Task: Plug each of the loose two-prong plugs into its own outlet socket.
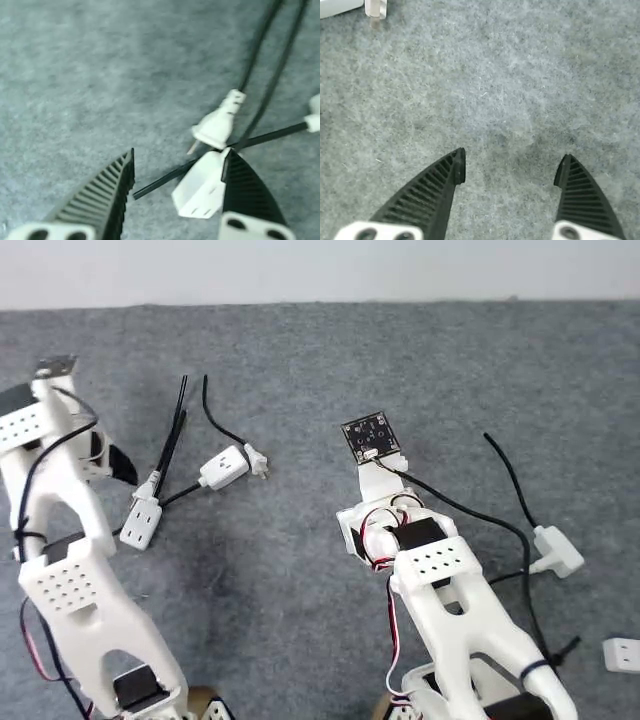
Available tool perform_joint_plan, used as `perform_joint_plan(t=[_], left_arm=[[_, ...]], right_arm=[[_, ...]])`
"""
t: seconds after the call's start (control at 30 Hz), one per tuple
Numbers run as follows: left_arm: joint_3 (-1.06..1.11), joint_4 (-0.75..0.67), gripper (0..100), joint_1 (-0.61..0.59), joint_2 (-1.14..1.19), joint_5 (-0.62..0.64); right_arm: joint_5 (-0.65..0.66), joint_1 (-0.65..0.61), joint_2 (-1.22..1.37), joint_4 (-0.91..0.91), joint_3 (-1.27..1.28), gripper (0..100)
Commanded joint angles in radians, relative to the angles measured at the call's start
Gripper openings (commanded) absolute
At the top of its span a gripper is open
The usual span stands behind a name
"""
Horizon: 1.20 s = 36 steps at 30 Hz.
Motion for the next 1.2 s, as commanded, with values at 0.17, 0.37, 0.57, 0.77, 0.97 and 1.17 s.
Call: perform_joint_plan(t=[0.17,0.37,0.57,0.77,0.97,1.17], left_arm=[[-0.09,-0.017,27,0.097,0.115,-0.006],[-0.133,0.054,27,0.112,0.176,0.038],[-0.165,0.032,27,0.103,0.206,0.031],[-0.249,0.075,27,0.115,0.178,0.034],[-0.282,0.074,27,0.115,0.157,0.031],[-0.294,0.055,27,0.097,0.172,0.031]], right_arm=[[-0.008,0.013,-0.007,0.004,-0.026,29.2],[-0.008,0.013,-0.007,0.001,-0.026,29.2],[-0.008,0.013,-0.012,0.004,-0.026,29.2],[-0.008,0.013,-0.008,0.002,-0.026,29.2],[-0.008,0.013,-0.01,0.002,-0.026,29.2],[-0.008,0.013,-0.005,0.001,-0.026,29.2]])
